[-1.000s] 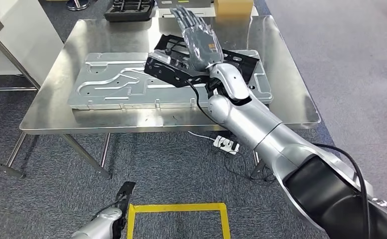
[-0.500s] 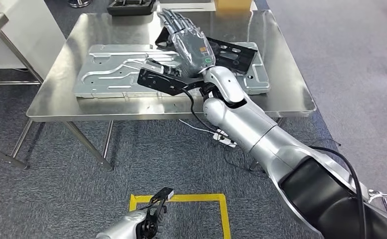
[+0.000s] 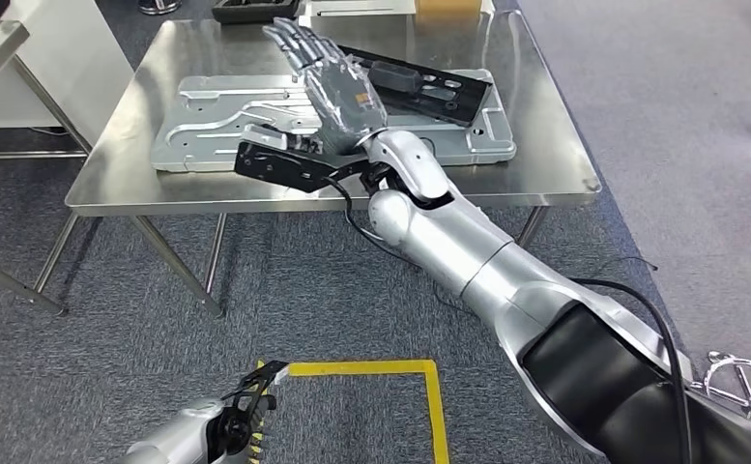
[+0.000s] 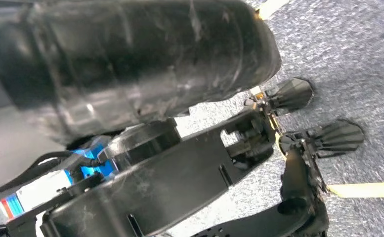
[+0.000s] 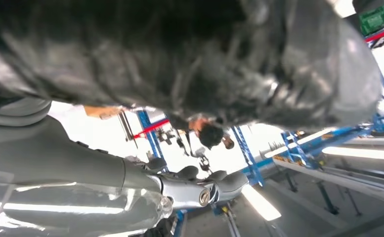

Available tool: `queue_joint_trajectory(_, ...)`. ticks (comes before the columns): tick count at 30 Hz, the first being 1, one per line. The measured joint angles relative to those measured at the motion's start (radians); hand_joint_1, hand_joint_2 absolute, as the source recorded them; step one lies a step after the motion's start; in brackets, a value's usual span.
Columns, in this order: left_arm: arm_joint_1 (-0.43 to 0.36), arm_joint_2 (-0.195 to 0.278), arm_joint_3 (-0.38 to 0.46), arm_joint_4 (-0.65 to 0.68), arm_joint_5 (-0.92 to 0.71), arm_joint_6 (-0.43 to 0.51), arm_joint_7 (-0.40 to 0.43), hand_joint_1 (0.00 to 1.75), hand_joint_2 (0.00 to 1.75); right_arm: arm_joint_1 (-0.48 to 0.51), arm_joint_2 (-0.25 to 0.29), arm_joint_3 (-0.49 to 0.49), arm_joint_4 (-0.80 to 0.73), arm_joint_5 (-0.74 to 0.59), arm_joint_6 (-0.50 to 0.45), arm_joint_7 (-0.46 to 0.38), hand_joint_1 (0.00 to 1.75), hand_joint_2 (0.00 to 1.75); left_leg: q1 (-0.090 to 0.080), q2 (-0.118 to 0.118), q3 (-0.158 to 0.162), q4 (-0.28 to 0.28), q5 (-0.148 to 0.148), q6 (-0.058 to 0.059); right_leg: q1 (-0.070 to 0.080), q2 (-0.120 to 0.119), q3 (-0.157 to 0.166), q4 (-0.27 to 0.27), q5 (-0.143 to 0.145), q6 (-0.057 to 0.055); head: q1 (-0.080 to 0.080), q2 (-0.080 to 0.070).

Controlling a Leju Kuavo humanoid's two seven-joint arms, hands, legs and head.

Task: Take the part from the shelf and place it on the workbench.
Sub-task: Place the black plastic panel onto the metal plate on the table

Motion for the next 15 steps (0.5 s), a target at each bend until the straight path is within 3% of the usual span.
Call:
queue_joint_trajectory(2, 0.005, 0.004, 0.000, 0.001, 0.012, -0.002, -0.003, 0.00, 0.00, 0.001, 0.000, 0.001, 0.007, -0.002, 0.000, 0.003, 0.00, 0.00, 0.004, 0.004, -0.008, -0.016, 0.022, 0.015, 0.000, 0.001, -0.014, 0.023, -0.029, 0.010, 0.002, 0.000)
queue_joint_trajectory(3, 0.008, 0.005, 0.000, 0.001, 0.017, -0.002, -0.005, 0.00, 0.00, 0.001, -0.001, 0.001, 0.010, -0.003, 0.000, 0.004, 0.00, 0.00, 0.006, 0.006, -0.015, -0.022, 0.034, 0.022, -0.001, 0.002, -0.028, 0.060, -0.067, 0.014, 0.003, 0.000)
queue_joint_trajectory(5, 0.014, 0.005, 0.000, 0.002, 0.027, -0.002, -0.010, 0.00, 0.00, 0.003, -0.001, 0.002, 0.015, -0.006, 0.000, 0.004, 0.00, 0.00, 0.006, 0.007, -0.035, -0.021, 0.050, 0.029, -0.003, 0.003, -0.063, 0.181, -0.153, 0.021, 0.005, 0.000)
queue_joint_trajectory(6, 0.019, 0.004, 0.000, 0.002, 0.032, -0.001, -0.012, 0.00, 0.00, 0.004, -0.002, 0.002, 0.017, -0.007, 0.000, 0.004, 0.00, 0.00, 0.006, 0.007, -0.047, -0.019, 0.056, 0.030, -0.004, 0.003, -0.075, 0.236, -0.177, 0.023, 0.005, 0.000)
queue_joint_trajectory(7, 0.023, 0.003, 0.000, 0.002, 0.036, 0.002, -0.015, 0.00, 0.00, 0.005, -0.002, 0.003, 0.019, -0.008, 0.001, 0.004, 0.00, 0.00, 0.006, 0.007, -0.058, -0.015, 0.062, 0.029, -0.006, 0.003, -0.074, 0.266, -0.181, 0.026, 0.006, 0.000)
queue_joint_trajectory(8, 0.027, 0.003, 0.000, 0.002, 0.041, 0.008, -0.018, 0.00, 0.00, 0.006, -0.002, 0.004, 0.020, -0.010, 0.002, 0.004, 0.00, 0.00, 0.007, 0.007, -0.070, -0.010, 0.068, 0.027, -0.008, 0.002, -0.057, 0.260, -0.166, 0.027, 0.006, 0.000)
queue_joint_trajectory(9, 0.029, 0.003, 0.000, 0.002, 0.047, 0.018, -0.020, 0.00, 0.00, 0.007, -0.001, 0.004, 0.021, -0.010, 0.002, 0.004, 0.00, 0.00, 0.008, 0.007, -0.081, -0.004, 0.072, 0.024, -0.010, 0.002, -0.023, 0.219, -0.142, 0.028, 0.006, 0.000)
queue_joint_trajectory(11, 0.031, 0.003, 0.000, 0.002, 0.062, 0.046, -0.029, 0.00, 0.00, 0.006, 0.001, 0.004, 0.021, -0.011, 0.003, 0.004, 0.00, 0.00, 0.008, 0.007, -0.101, 0.011, 0.077, 0.017, -0.011, 0.002, 0.061, 0.095, -0.120, 0.026, 0.006, 0.000)
queue_joint_trajectory(12, 0.031, 0.004, 0.000, 0.002, 0.069, 0.061, -0.034, 0.00, 0.00, 0.006, 0.003, 0.005, 0.021, -0.011, 0.003, 0.004, 0.00, 0.00, 0.007, 0.007, -0.109, 0.017, 0.081, 0.012, -0.009, 0.003, 0.087, 0.051, -0.118, 0.023, 0.005, 0.000)
queue_joint_trajectory(15, 0.031, 0.007, 0.000, 0.003, 0.089, 0.108, -0.051, 0.00, 0.00, 0.006, 0.008, 0.006, 0.021, -0.013, 0.004, 0.006, 0.00, 0.00, 0.006, 0.005, -0.119, 0.023, 0.094, -0.008, -0.005, 0.005, 0.094, 0.022, -0.115, 0.005, 0.004, 0.000)
